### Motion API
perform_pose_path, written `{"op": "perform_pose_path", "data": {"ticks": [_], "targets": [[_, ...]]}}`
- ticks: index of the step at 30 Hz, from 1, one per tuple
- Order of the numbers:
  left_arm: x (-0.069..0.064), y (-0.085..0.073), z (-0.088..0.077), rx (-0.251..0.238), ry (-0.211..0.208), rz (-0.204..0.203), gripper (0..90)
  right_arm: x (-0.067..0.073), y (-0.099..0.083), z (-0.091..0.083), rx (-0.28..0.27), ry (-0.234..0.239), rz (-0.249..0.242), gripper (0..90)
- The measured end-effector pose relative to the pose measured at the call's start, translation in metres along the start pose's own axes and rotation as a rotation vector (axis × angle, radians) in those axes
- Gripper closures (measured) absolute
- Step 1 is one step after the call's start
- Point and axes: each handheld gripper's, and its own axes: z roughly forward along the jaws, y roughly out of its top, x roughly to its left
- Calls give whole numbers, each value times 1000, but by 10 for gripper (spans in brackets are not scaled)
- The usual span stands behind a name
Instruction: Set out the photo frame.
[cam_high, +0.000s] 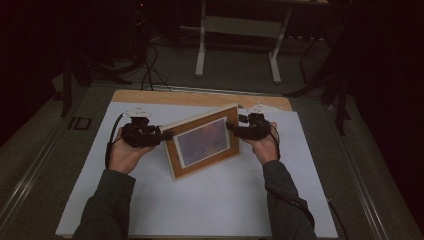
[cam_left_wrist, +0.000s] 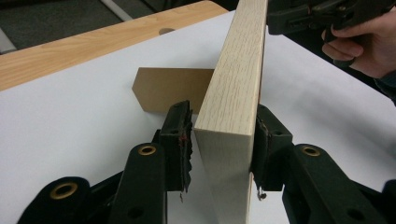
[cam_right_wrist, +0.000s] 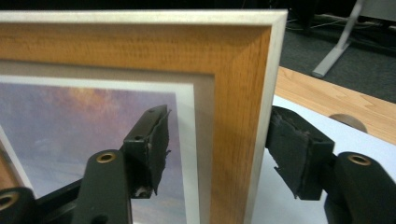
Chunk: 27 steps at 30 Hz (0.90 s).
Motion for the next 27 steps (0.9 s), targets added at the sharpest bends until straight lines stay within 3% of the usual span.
{"op": "perform_pose_path", "data": {"ticks": [5,10,15,27], "targets": [[-4,-5,6,21,22,-5,636,-3,5,6,13,21,-2,324],[-5,-12,7,21,22,-24,621,-6,7,9,15,60,13,301],[-7,-20,9,22,19,-35,632,-8,8,14,26,68,8,284],[-6,-18,10,27,5,-39,687,-9,12,22,35,125,9,240]]}}
